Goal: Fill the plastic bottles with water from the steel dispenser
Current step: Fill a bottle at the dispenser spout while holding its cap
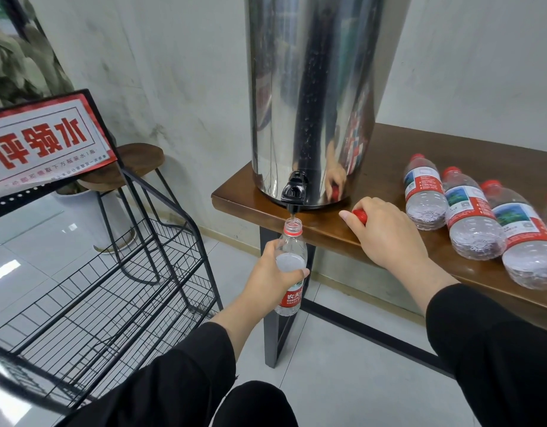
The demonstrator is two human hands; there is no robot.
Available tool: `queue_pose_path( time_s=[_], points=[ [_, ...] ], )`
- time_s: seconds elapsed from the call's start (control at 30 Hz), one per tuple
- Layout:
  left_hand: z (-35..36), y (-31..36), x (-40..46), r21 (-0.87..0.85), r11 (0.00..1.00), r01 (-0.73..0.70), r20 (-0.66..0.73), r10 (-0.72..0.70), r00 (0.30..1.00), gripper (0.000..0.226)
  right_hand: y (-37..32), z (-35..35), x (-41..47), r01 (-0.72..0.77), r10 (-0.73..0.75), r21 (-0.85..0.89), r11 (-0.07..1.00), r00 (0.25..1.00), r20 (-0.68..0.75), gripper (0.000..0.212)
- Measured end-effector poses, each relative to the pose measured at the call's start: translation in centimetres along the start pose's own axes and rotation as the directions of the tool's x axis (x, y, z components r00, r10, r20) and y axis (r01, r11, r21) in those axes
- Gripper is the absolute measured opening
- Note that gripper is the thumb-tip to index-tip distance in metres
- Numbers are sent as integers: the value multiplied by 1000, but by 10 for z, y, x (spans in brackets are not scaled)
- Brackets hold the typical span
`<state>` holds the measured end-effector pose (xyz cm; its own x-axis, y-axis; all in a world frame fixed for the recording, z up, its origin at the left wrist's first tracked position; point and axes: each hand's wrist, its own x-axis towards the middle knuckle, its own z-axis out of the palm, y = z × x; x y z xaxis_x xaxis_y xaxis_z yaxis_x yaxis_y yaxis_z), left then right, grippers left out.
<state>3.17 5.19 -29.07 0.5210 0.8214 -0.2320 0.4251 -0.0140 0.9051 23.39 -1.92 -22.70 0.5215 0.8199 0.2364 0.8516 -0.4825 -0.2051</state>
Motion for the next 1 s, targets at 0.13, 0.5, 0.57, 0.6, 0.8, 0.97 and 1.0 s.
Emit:
queue_pose_path(
  time_s=[0.13, 0.5, 0.57, 0.6, 0.8, 0.97, 1.0],
  points=[
    [-1, -1, 0, -3, 1000, -3, -2, 3, 1000, 76, 0, 0, -1, 9, -9, 6, 1000, 1000, -9, 44],
    [-6, -2, 3, -11, 1000, -8, -6, 8, 1000, 75, -1, 0, -1, -7, 7, 1, 1000, 1000, -2, 45],
    [-7, -3, 3, -4, 1000, -15, -6, 15, 1000, 74, -1, -1, -1, -4, 4, 3, 1000, 1000, -3, 44],
    [-7, -3, 4, -2, 1000, -18, -4, 18, 1000, 74, -1, -1, -1, -4, 4, 3, 1000, 1000, -4, 44],
    [-5, -5, 4, -11, 999, -34, -9, 34, 999, 73, 0, -2, -2, 12, -12, 4, 1000, 1000, -10, 40],
    [-4, -7, 5, -8, 999, -31, -11, 31, 999, 72, 0, -1, -1, 8, -8, 1, 1000, 1000, 0, 42],
    [-4, -7, 5, -4, 999, -33, -9, 33, 999, 72, 0, -1, -1, 6, -6, 0, 1000, 1000, 2, 42]
  ],
)
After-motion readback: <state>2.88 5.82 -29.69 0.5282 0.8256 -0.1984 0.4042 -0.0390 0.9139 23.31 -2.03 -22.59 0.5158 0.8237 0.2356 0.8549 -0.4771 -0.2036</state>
